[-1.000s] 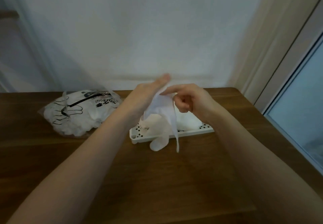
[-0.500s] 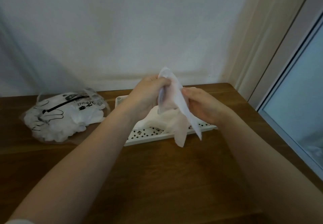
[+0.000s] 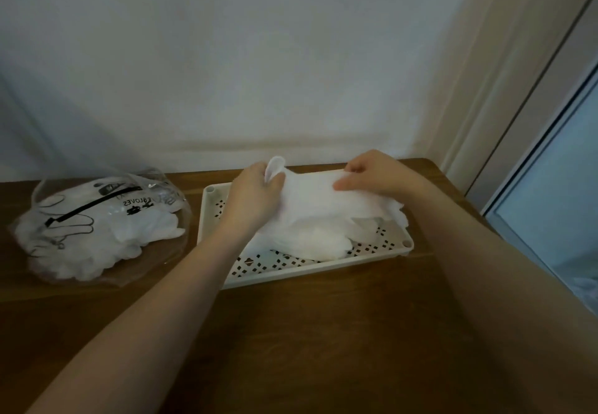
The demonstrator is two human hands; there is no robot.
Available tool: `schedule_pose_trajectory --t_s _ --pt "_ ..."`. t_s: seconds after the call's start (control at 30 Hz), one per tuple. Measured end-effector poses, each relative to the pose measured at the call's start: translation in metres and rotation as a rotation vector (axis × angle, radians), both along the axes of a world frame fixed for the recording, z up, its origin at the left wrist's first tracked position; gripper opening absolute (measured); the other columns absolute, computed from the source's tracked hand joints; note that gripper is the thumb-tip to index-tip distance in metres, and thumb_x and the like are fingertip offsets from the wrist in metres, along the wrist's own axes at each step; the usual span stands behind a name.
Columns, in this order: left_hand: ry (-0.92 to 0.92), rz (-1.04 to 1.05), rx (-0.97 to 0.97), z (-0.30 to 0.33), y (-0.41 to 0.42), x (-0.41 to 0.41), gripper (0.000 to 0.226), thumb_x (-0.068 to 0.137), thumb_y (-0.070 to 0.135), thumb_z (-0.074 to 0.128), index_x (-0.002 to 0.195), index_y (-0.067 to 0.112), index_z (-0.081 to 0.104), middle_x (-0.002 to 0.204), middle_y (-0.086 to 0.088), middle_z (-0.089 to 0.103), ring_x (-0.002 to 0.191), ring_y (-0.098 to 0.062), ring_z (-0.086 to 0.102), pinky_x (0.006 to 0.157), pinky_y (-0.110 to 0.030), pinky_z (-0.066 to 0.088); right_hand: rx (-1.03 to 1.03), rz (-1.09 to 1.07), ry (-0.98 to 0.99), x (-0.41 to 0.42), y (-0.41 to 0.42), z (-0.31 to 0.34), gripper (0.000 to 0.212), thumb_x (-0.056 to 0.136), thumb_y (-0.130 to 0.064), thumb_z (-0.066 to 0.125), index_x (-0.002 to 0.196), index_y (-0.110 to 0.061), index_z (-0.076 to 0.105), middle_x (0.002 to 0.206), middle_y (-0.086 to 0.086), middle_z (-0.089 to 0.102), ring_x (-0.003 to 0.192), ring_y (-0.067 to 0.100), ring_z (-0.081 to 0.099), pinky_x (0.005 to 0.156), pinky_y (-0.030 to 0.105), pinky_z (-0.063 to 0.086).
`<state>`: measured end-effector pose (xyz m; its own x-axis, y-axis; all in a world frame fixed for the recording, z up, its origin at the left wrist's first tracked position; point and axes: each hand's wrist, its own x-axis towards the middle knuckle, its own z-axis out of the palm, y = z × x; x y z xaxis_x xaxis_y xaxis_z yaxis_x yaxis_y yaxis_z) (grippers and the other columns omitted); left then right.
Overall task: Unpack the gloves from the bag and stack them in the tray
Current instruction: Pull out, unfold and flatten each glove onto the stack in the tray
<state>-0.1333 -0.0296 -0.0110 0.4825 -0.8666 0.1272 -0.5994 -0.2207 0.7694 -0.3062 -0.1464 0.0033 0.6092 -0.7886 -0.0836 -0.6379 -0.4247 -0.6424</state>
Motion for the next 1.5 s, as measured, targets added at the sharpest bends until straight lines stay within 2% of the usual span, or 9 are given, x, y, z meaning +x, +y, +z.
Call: schedule_pose_trajectory --t_s 0.17,0.27,0.5,0.67,0.8,0.97,1.2,1.37,1.5 --pt "-0.221 0.075 0.16 -0.02 -0.002 0.026 0.033 0.1 0.032 0.035 0.113 0.007 0.052 0.079 0.002 0.051 0.066 -0.01 0.048 0.055 -0.026 0.034 -0.185 -0.069 0.16 0.032 -0.007 -0.03 0.015 0.086 -0.033 0.063 0.094 -0.021 0.064 0.09 -0.005 0.061 0.091 0.019 0.059 0.077 0.031 0.045" --pt "-0.313 0.081 0.193 -0.027 -0.001 0.035 0.031 0.1 0.03 0.034 0.106 0.004 0.051 0.069 0.004 0.043 0.059 -0.008 0.041 0.049 -0.023 0.028 -0.564 -0.128 0.245 0.041 0.012 -0.034 0.03 0.093 -0.037 0.053 0.119 -0.023 0.056 0.123 0.0 0.053 0.119 0.022 0.044 0.1 0.037 0.027" --pt "-0.379 0.105 0.22 -0.033 -0.003 0.045 0.03 0.1 0.028 0.036 0.11 0.003 0.048 0.073 -0.001 0.048 0.061 -0.013 0.043 0.048 -0.026 0.03 -0.758 0.35 0.311 0.063 0.071 -0.044 0.043 0.09 -0.052 0.047 0.117 -0.019 0.051 0.123 0.0 0.049 0.117 0.02 0.043 0.105 0.034 0.024" --pt "-0.426 0.134 0.218 -0.036 -0.002 0.046 0.03 0.1 0.023 0.037 0.12 0.002 0.041 0.098 -0.017 0.062 0.069 -0.021 0.046 0.054 -0.031 0.036 -0.646 0.263 0.329 0.061 0.071 -0.048 0.023 0.097 -0.029 0.038 0.102 -0.013 0.053 0.108 0.005 0.052 0.088 0.018 0.047 0.079 0.031 0.038" --pt "-0.501 0.134 0.178 -0.048 0.002 0.049 0.03 0.098 0.017 0.04 0.125 0.004 0.034 0.097 -0.016 0.062 0.072 -0.026 0.052 0.055 -0.034 0.037 -0.267 -0.036 0.178 0.047 0.062 -0.056 0.045 0.098 -0.047 0.03 0.07 -0.017 0.048 0.1 0.007 0.049 0.096 0.023 0.047 0.092 0.04 0.04" --pt "-0.673 0.044 0.259 -0.054 0.008 0.044 0.034 0.09 0.0 0.041 0.123 0.009 0.037 0.124 -0.016 0.037 0.089 -0.029 0.051 0.058 -0.03 0.038 -0.209 -0.141 0.365 0.04 0.056 -0.072 0.075 0.083 -0.067 0.048 0.138 -0.019 0.031 0.145 0.008 0.026 0.134 0.028 0.024 0.108 0.042 0.023" --pt "-0.853 0.121 0.426 -0.06 0.011 0.053 0.032 0.093 0.013 0.03 0.12 0.004 0.044 0.126 -0.015 0.038 0.116 -0.031 0.037 0.093 -0.037 0.033 -0.067 -0.099 0.538 0.034 0.045 -0.075 0.125 0.064 -0.085 0.05 0.148 -0.023 -0.019 0.156 0.002 -0.024 0.141 0.029 -0.026 0.11 0.058 -0.014" --pt "-0.853 0.022 0.482 -0.048 0.017 0.059 0.04 0.094 0.029 0.037 0.124 0.007 0.049 0.135 -0.01 0.031 0.123 -0.029 0.027 0.101 -0.041 0.025 -0.158 -0.143 0.587 0.038 0.054 -0.061 0.126 0.062 -0.089 0.043 0.15 -0.017 -0.012 0.156 0.008 -0.022 0.14 0.033 -0.027 0.106 0.06 -0.019" --pt "-0.617 -0.012 0.023 -0.031 0.041 0.062 0.034 0.094 0.023 0.043 0.124 0.008 0.051 0.125 -0.009 0.044 0.115 -0.025 0.041 0.092 -0.036 0.038 -0.374 -0.112 0.345 0.074 0.091 -0.033 0.092 0.081 -0.073 0.043 0.148 -0.013 0.021 0.157 0.011 0.011 0.145 0.029 -0.001 0.114 0.051 0.0"
